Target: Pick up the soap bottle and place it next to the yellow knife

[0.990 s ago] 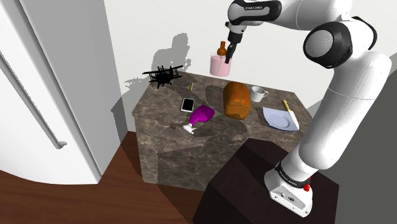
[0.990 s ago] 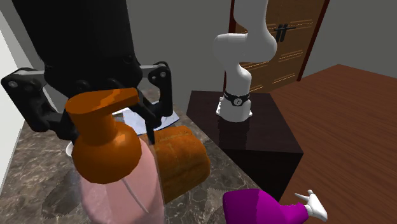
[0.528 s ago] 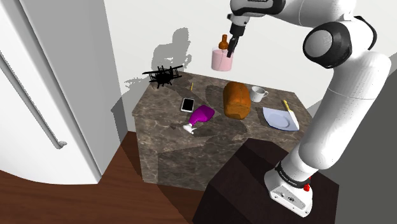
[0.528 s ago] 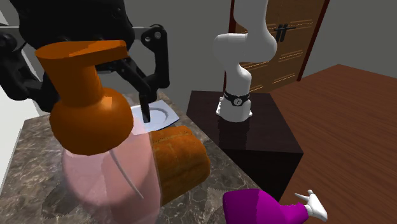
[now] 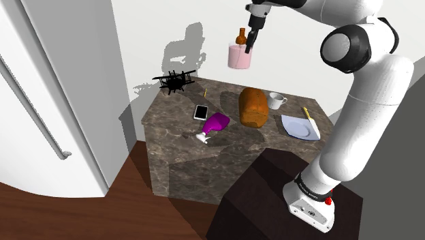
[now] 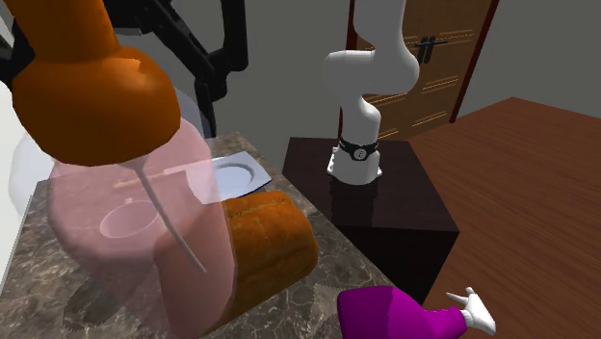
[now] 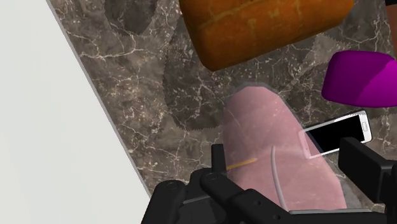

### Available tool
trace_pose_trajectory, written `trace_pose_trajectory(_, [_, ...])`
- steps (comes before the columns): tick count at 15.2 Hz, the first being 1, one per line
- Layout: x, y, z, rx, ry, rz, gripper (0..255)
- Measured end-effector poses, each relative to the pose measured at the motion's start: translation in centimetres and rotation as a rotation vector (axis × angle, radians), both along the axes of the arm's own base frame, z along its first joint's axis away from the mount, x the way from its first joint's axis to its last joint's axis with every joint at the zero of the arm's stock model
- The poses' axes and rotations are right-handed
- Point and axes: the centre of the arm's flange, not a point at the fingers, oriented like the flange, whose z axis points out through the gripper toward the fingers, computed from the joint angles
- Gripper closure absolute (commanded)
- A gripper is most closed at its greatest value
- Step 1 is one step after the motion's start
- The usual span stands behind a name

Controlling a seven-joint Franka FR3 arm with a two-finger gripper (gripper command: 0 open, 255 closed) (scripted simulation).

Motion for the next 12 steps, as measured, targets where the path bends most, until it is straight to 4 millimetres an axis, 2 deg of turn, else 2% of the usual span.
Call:
trace_pose_trajectory(2, [-0.5, -0.1, 0.7, 0.0, 0.001, 0.0, 255])
trace_pose_trajectory(6, [-4.7, -1.9, 0.9, 0.0, 0.0, 0.0, 255])
trace_pose_trajectory(12, [-12.2, -5.0, 0.9, 0.0, 0.001, -0.001, 255])
